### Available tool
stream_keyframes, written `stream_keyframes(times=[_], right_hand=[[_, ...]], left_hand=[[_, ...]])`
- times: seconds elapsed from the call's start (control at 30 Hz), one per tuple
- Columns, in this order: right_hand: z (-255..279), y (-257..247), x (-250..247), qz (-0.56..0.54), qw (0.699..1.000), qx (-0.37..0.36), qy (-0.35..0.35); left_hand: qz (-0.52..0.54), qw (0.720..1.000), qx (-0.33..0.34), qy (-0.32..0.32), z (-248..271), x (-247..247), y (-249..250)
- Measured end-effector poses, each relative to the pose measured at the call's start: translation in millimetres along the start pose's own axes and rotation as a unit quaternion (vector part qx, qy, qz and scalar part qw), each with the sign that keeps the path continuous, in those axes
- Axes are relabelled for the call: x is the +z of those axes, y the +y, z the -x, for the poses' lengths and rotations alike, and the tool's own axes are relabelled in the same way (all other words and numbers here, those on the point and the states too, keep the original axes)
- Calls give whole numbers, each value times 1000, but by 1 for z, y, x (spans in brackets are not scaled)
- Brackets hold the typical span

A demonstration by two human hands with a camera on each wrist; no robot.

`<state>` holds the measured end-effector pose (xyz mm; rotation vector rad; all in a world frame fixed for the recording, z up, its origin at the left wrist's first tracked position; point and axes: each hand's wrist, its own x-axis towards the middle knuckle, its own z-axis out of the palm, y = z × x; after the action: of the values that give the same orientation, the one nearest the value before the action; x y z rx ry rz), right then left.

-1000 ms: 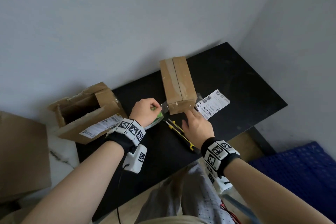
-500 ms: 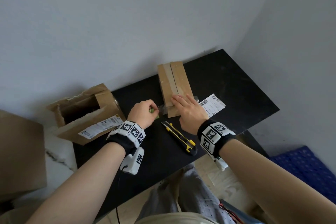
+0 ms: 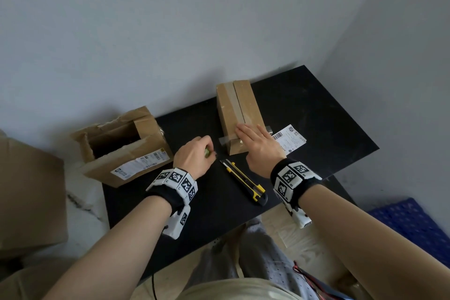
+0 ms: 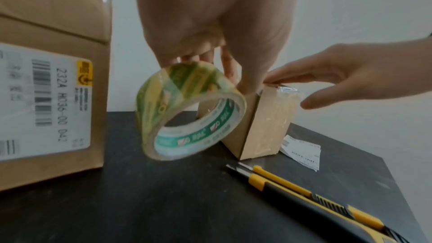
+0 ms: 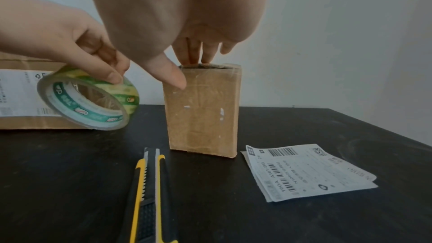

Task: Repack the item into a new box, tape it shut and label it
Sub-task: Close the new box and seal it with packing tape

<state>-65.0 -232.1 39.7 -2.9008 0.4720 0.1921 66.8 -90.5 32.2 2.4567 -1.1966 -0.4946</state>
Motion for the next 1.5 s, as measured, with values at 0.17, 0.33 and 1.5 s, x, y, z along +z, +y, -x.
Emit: stream_keyframes(times=[0.17,0.33,1.5], right_hand=[[2,1,3,-14,1000,8,24],[2,2,8,-22,999,13,37],[46,49,-8,-339,930,124,76]], left_hand=[[48,997,12,56,13,16,-6],[77,991,35,100,21,29,-10],[364,920,-100,102,25,26,78]])
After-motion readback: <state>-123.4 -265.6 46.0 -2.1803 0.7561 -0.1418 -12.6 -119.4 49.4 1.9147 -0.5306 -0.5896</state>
